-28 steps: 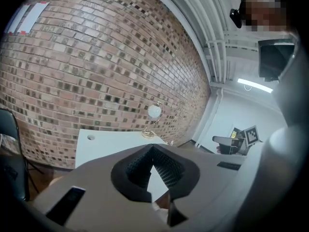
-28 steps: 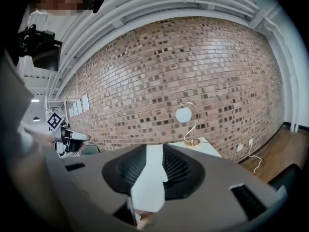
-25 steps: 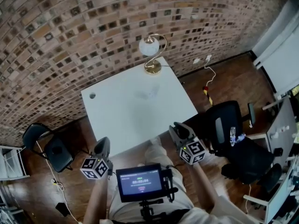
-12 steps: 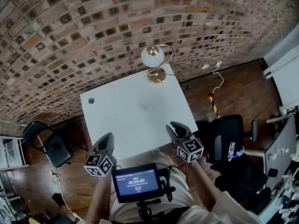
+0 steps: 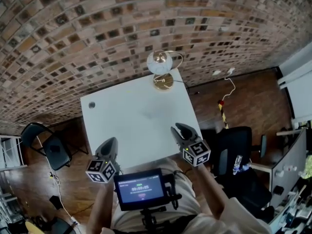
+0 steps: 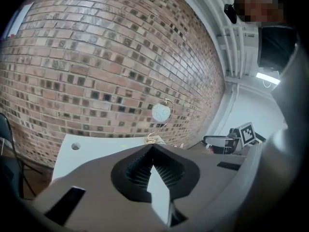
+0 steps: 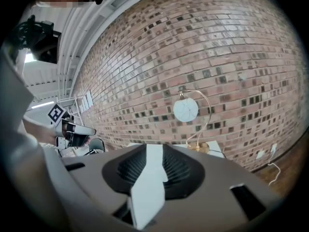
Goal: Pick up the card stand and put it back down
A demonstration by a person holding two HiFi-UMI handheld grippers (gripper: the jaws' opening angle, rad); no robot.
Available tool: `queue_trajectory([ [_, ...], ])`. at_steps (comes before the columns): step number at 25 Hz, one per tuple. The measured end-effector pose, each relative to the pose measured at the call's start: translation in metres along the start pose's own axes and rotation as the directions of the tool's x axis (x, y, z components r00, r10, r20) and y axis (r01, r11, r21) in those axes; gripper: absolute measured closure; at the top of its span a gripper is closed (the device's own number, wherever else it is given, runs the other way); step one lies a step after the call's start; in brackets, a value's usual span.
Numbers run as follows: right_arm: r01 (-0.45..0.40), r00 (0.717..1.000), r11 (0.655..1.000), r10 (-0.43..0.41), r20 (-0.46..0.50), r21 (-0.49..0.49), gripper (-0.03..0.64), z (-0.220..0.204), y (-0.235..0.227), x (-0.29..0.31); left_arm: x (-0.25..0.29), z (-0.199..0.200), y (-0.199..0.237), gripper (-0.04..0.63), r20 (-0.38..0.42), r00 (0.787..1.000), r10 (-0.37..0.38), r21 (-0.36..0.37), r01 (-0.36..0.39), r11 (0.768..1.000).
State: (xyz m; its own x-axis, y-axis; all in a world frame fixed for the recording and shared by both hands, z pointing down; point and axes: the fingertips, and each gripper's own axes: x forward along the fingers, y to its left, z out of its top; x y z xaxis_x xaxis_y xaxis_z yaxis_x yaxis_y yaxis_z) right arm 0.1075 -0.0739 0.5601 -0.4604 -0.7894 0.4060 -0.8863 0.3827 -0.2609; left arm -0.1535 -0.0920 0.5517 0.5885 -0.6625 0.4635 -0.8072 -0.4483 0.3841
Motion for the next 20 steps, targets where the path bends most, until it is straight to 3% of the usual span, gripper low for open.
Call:
queue_trajectory([
  [14,-0.114,0.99,0.992,0.108,-0.085,-0.062,0.505,-0.019,-0.036,0.058,0.031,0.003,0.001,0.595,-0.032,0.997,0.077,-0.013,-0.078,0.997],
  [20,-0.151,0.98,0.985,0.137,-0.142,-0.089,0.505,-0.029,-0.053,0.078,0.054,-0.024,-0.014,0.595,-0.117,0.993,0.025,0.002,-0.025,1.0],
])
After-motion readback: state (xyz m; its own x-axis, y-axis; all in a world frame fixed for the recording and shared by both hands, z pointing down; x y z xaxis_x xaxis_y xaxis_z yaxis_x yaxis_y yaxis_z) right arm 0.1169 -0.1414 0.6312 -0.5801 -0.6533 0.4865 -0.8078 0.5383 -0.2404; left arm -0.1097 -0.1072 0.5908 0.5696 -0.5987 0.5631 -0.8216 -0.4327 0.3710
